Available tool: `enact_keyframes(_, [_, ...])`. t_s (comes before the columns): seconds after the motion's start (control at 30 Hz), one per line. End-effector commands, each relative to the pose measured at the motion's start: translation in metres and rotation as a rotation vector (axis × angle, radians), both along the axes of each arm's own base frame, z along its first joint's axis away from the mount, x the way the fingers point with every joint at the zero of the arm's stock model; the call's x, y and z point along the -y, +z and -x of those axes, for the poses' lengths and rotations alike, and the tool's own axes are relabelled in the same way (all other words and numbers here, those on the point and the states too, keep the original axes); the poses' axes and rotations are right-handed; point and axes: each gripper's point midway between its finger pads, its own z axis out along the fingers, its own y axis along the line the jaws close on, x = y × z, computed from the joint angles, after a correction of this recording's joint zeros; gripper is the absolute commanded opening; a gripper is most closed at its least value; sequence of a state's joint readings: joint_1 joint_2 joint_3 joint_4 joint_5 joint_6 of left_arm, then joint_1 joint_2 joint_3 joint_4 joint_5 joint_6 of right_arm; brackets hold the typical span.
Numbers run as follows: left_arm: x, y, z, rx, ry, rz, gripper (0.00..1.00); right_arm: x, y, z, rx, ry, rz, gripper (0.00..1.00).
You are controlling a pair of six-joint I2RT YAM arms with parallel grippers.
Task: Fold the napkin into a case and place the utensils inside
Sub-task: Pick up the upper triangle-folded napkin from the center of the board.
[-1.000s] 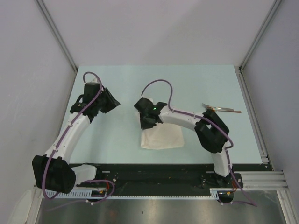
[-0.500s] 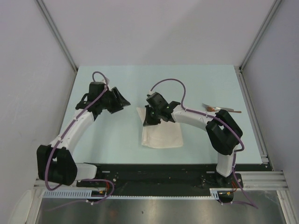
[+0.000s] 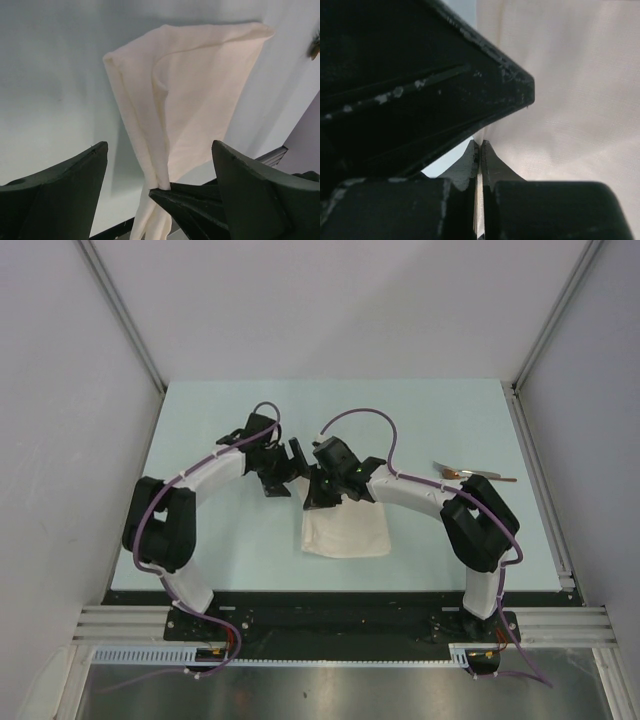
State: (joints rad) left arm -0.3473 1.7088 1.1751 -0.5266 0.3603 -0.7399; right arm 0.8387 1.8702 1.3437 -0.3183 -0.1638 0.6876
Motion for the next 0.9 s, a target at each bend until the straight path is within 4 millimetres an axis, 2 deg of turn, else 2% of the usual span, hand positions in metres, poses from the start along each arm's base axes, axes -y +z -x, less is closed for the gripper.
enact_keyframes(0.0, [0.004, 0.005, -0.017, 0.023, 0.046, -0.004, 0.88, -0.012, 0.013, -0.001, 0.029, 0.023, -0.043, 0.00])
enact_keyframes(0.1, [0.005, -0.010, -0.018, -0.013, 0.053, -0.014, 0.82, -0.013, 0.010, -0.001, 0.027, 0.036, -0.031, 0.00])
enact_keyframes(0.27, [0.004, -0.022, -0.024, -0.029, 0.053, -0.036, 0.63, -0.020, 0.006, 0.006, 0.044, 0.075, 0.017, 0.00])
enact_keyframes(0.33, [-0.002, -0.028, -0.027, -0.014, 0.054, -0.078, 0.53, -0.021, -0.005, 0.007, 0.041, 0.086, 0.056, 0.00])
enact_keyframes(0.53, [-0.013, -0.043, -0.022, -0.005, 0.032, -0.136, 0.47, -0.025, -0.030, 0.017, 0.040, 0.100, 0.169, 0.00])
enact_keyframes(0.73, [-0.021, -0.056, -0.010, -0.017, 0.043, -0.160, 0.45, -0.022, -0.037, 0.019, 0.042, 0.097, 0.205, 0.00])
enact_keyframes(0.8, [-0.021, -0.057, -0.009, -0.018, 0.043, -0.157, 0.42, -0.022, -0.037, 0.020, 0.043, 0.096, 0.207, 0.01])
enact_keyframes(0.87, [-0.020, -0.057, -0.009, -0.017, 0.040, -0.154, 0.36, -0.021, -0.037, 0.020, 0.043, 0.093, 0.210, 0.01])
